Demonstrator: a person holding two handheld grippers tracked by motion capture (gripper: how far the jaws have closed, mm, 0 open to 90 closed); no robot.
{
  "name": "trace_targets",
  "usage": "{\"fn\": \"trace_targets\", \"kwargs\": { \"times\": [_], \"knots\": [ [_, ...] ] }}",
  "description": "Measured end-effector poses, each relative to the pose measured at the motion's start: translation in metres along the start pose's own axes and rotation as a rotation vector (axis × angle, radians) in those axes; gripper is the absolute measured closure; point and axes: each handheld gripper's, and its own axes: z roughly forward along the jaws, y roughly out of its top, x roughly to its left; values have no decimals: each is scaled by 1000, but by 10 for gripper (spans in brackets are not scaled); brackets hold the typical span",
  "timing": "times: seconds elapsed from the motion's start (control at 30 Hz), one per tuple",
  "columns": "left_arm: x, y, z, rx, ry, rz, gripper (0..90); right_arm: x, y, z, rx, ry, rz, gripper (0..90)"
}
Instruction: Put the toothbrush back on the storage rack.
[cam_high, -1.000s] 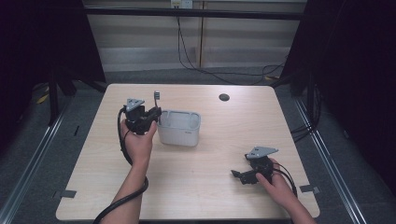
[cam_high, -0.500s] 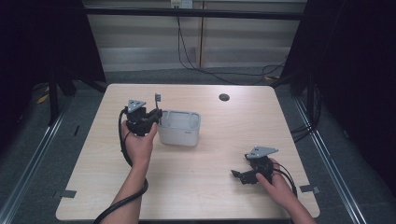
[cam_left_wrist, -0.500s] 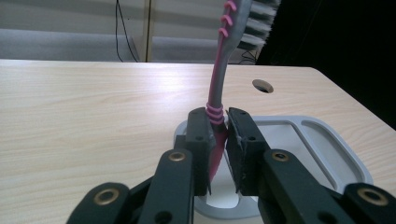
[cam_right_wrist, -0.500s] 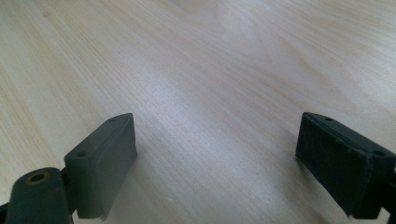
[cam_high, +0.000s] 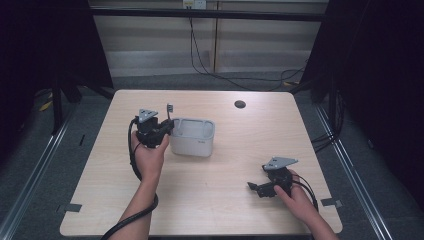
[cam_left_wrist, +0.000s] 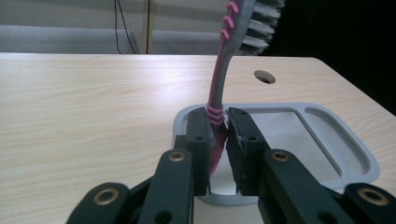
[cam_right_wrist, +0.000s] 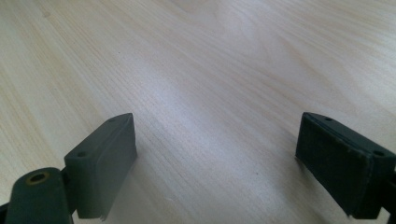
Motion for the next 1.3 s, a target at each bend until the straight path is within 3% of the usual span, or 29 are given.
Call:
{"fn": "trace_targets", "kwargs": {
  "times": [0.23,1.3],
  "knots": [
    [0,-4,1,18,0,6,791,0,0,0,0,0,0,116],
    [-3,-8,-4,16,5,30,789,0,0,0,0,0,0,116]
  ]
}}
